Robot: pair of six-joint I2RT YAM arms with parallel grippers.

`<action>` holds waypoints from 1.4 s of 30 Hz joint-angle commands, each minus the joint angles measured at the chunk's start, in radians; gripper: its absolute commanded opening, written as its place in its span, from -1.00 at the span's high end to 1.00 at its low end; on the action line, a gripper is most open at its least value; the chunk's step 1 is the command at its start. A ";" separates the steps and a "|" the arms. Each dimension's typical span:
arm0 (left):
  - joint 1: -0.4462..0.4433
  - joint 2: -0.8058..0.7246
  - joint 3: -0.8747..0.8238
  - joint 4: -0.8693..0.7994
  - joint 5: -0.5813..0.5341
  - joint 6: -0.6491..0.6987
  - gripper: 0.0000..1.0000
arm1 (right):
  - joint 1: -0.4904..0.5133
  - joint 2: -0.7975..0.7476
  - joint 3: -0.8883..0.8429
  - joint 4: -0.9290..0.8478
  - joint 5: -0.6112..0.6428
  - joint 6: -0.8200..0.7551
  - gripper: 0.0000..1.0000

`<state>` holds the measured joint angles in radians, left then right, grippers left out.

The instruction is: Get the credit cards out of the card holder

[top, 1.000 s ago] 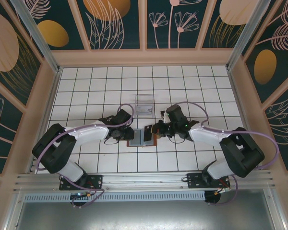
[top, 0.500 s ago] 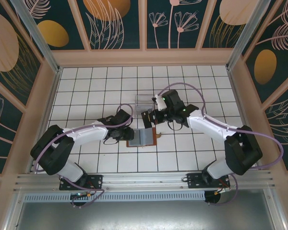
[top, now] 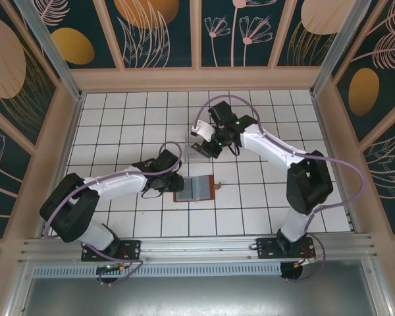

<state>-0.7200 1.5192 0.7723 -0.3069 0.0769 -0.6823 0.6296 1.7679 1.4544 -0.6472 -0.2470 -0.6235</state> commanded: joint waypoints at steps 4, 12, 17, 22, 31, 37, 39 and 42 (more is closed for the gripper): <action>-0.004 -0.018 0.009 0.008 -0.011 -0.016 0.25 | -0.008 0.146 0.240 -0.271 0.062 -0.277 1.00; -0.003 -0.023 0.022 -0.005 -0.024 -0.011 0.20 | -0.017 0.290 0.500 -0.414 0.046 -0.390 1.00; -0.002 -0.031 0.015 -0.010 -0.028 -0.010 0.18 | -0.022 0.421 0.725 -0.541 0.033 -0.424 1.00; -0.003 -0.040 0.004 -0.009 -0.035 -0.022 0.17 | -0.024 0.477 0.800 -0.572 0.024 -0.443 1.00; -0.004 -0.050 0.000 -0.012 -0.040 -0.027 0.16 | -0.023 0.522 0.814 -0.556 0.034 -0.451 1.00; -0.003 -0.049 -0.001 -0.011 -0.041 -0.027 0.16 | -0.018 0.547 0.814 -0.552 0.031 -0.459 1.00; -0.004 -0.047 -0.001 -0.011 -0.040 -0.028 0.16 | -0.018 0.557 0.813 -0.552 0.031 -0.458 1.00; -0.004 -0.043 -0.001 -0.011 -0.039 -0.025 0.16 | -0.016 0.567 0.806 -0.553 0.026 -0.459 1.00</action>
<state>-0.7204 1.4902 0.7723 -0.3073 0.0463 -0.6941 0.6121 2.3089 2.2375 -1.1713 -0.2096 -1.0683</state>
